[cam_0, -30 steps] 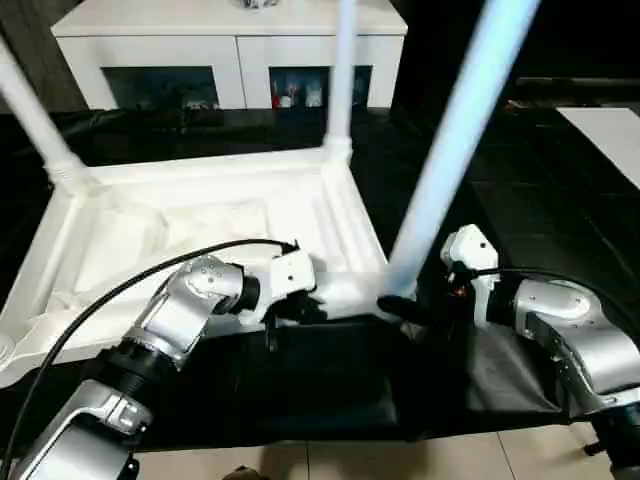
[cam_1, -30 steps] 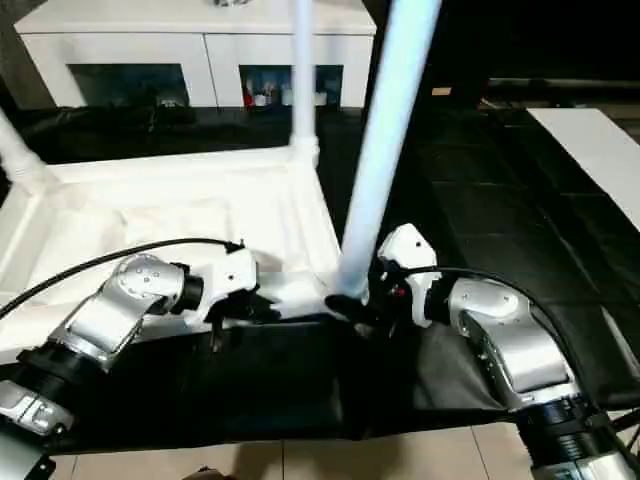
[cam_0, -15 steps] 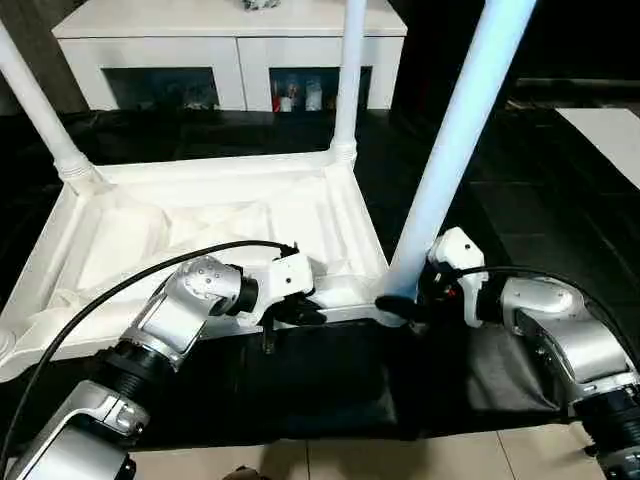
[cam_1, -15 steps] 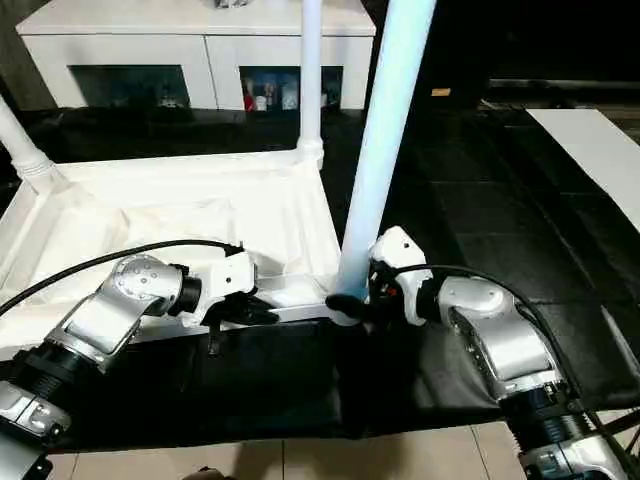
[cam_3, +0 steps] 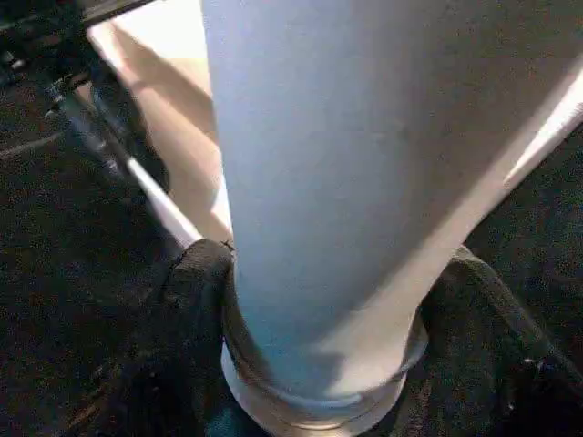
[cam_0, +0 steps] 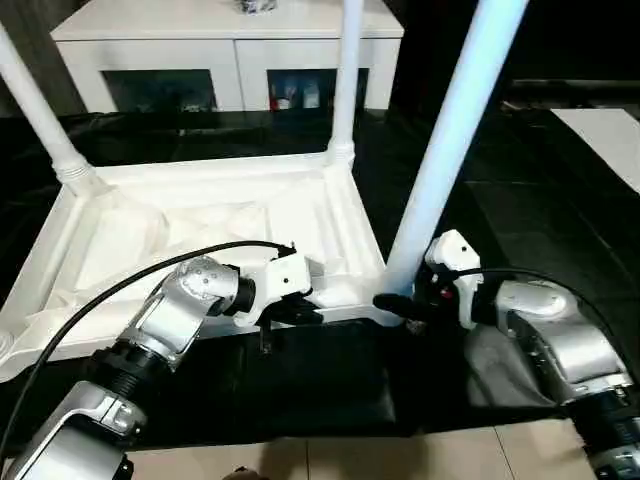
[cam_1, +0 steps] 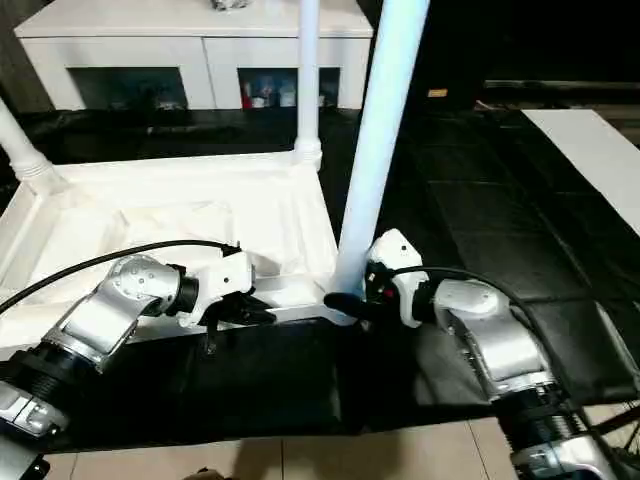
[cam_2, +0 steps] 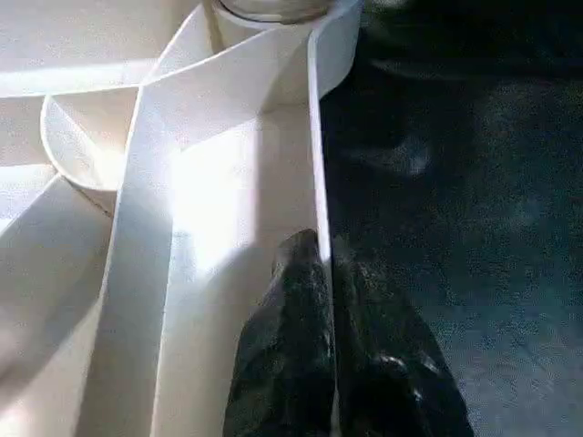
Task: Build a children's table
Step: Rotate leg to tighten
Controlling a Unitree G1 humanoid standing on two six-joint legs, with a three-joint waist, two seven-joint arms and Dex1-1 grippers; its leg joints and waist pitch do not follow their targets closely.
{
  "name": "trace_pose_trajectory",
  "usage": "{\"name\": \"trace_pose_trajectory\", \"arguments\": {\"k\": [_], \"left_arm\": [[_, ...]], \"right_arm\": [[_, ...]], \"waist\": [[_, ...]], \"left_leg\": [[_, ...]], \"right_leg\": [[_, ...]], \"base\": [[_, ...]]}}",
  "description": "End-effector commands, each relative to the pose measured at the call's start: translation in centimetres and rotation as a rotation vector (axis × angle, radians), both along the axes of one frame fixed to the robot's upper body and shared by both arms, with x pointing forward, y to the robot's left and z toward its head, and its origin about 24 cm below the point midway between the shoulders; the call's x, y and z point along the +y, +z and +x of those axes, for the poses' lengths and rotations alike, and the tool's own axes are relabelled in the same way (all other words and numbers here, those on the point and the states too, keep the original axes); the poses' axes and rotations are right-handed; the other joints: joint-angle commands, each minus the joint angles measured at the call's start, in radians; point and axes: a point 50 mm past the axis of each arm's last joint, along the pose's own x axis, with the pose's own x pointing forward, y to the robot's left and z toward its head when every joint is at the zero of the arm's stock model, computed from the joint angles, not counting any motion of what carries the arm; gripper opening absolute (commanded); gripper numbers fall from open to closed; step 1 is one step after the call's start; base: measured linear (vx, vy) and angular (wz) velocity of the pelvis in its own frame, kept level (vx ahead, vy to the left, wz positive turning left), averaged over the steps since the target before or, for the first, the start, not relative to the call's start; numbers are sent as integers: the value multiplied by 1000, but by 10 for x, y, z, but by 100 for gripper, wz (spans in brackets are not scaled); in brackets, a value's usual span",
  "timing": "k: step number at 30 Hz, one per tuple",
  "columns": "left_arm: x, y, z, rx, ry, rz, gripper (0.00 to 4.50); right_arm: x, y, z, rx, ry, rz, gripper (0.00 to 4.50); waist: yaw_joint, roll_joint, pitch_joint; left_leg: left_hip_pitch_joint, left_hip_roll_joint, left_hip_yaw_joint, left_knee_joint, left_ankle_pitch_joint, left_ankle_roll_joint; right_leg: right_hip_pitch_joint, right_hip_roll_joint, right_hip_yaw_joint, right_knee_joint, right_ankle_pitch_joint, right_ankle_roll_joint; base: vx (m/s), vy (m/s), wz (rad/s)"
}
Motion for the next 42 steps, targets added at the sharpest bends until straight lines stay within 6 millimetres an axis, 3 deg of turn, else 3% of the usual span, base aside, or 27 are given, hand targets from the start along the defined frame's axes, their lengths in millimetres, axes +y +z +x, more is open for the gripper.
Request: {"name": "trace_pose_trajectory", "arguments": {"k": [1,2,5,7,10,15,18,19,21,28,29,33,34,41,42], "left_arm": [[-13,3,4,-22,43,-41,0],[-16,1,6,-16,81,-53,0],[-30,-5,18,-50,240,-56,0],[-34,-6,21,-65,277,-49,0],[-52,0,32,-114,376,-65,0],[-63,4,38,-163,420,-57,0],[-66,5,40,-193,428,-54,0],[-65,4,40,-197,415,-53,0],[-62,3,39,-201,399,-43,0],[-47,1,36,-208,348,-24,0],[-41,0,33,-200,326,-15,0],[-31,-2,28,-182,266,2,0],[-29,-2,26,-178,236,1,0],[-16,2,1,-74,-65,-30,0],[-16,2,1,-74,-65,-30,0]], "right_arm": [[-6,-9,14,8,-242,1,267],[-4,-13,18,16,-318,10,267],[8,-34,27,60,-595,-41,267],[13,-38,29,62,-628,-60,267],[35,-41,39,65,-786,-39,266],[55,-39,48,47,-812,-50,266],[75,-26,56,24,-750,80,266],[75,-20,56,-9,-721,109,322],[74,-14,57,-48,-700,141,338],[45,-3,51,-139,-664,138,408],[31,-1,44,-155,-608,103,420],[13,3,29,-156,-458,74,432],[10,4,25,-150,-412,69,432],[-10,14,-8,-117,-32,11,432],[-10,14,-8,-117,-32,11,432]], "waist": [[-7,-6,-62],[-16,-9,-59],[-28,-7,-56],[-35,-7,-53],[-39,-5,-52],[-40,-5,-55],[-37,-6,-57],[-36,-6,-58],[-34,-3,-61],[-33,-5,-60],[-32,-5,-59],[-26,-5,-61],[-28,-1,-61],[-28,3,-55],[-24,3,-56]], "left_leg": [[14,24,-4,-63,-71,66],[13,21,-5,-66,-96,42],[18,22,-6,-72,-133,5],[26,19,-7,-77,-207,-29],[27,17,-6,-79,-241,-33],[25,15,-7,-78,-218,-33],[21,16,-5,-77,-201,-14],[19,17,-6,-77,-184,-2],[17,16,-5,-74,-141,19],[16,18,-3,-74,-130,48],[16,19,-4,-74,-123,51],[15,20,-4,-70,-100,77],[14,21,-5,-71,-101,76],[18,29,-4,-77,-172,71],[24,31,-3,-76,-177,69]], "right_leg": [[47,-48,46,-61,113,-284],[47,-47,45,-66,65,-280],[46,-46,48,-75,-10,-263],[43,-47,50,-89,-126,-231],[36,-49,56,-98,-178,-210],[36,-44,54,-95,-123,-202],[40,-47,53,-93,-81,-205],[43,-47,53,-91,-49,-208],[45,-45,51,-83,28,-223],[49,-44,51,-83,44,-236],[51,-44,51,-84,51,-235],[55,-43,52,-81,102,-239],[53,-44,52,-79,103,-242],[47,-46,53,-88,25,-257],[44,-46,54,-87,26,-265]], "base": [[0,0,0],[0,0,0],[0,0,0],[0,0,0],[0,0,0],[0,0,0],[0,0,0],[0,0,0],[0,0,0],[0,0,0],[0,0,0],[0,0,0],[0,0,0],[0,0,0],[0,0,0]]}}
